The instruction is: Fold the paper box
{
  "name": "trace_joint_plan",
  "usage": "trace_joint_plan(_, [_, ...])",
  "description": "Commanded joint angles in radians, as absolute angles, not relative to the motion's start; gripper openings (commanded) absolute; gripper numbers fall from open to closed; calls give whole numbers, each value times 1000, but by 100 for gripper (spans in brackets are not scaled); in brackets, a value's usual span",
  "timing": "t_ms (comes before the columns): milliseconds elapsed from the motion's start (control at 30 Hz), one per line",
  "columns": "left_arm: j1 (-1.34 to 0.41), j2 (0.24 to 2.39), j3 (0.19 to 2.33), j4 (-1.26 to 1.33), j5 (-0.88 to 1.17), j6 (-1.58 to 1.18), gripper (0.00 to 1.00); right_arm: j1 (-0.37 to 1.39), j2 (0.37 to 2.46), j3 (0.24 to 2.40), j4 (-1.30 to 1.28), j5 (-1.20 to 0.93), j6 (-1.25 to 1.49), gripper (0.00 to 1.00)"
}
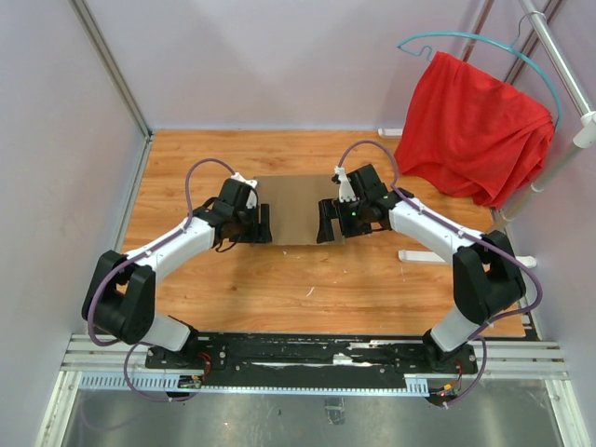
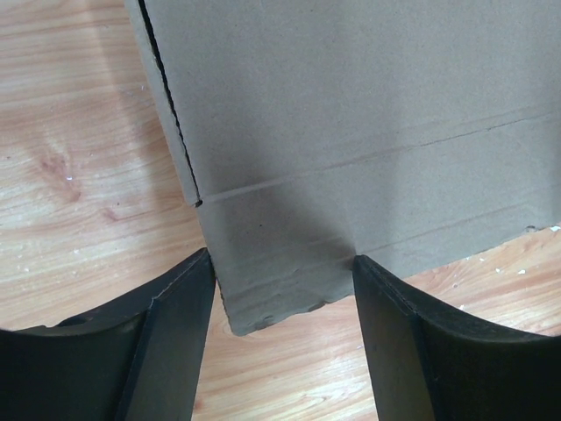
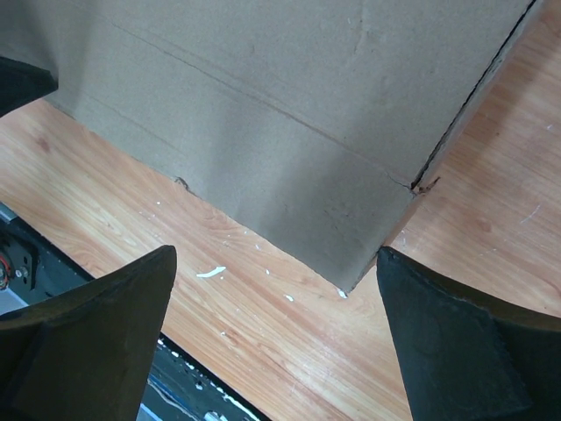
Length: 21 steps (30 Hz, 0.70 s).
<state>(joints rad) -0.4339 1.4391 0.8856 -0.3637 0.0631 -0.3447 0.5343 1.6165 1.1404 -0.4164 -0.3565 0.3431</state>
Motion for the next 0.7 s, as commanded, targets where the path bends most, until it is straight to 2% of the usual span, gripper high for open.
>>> trace_joint_plan(0, [-448,1445,928,-385,69,-334,68,544,1583,1136,-394,-437,370,97])
trace_joint_plan(400, [-451,1434,951,-406,67,-328,66,505,1582,1093,-273,-625,455,96])
trace_joint_plan(667, [-451,1411,964,-418,75,-334,66,482,1545,1090,-276,-641,476,95])
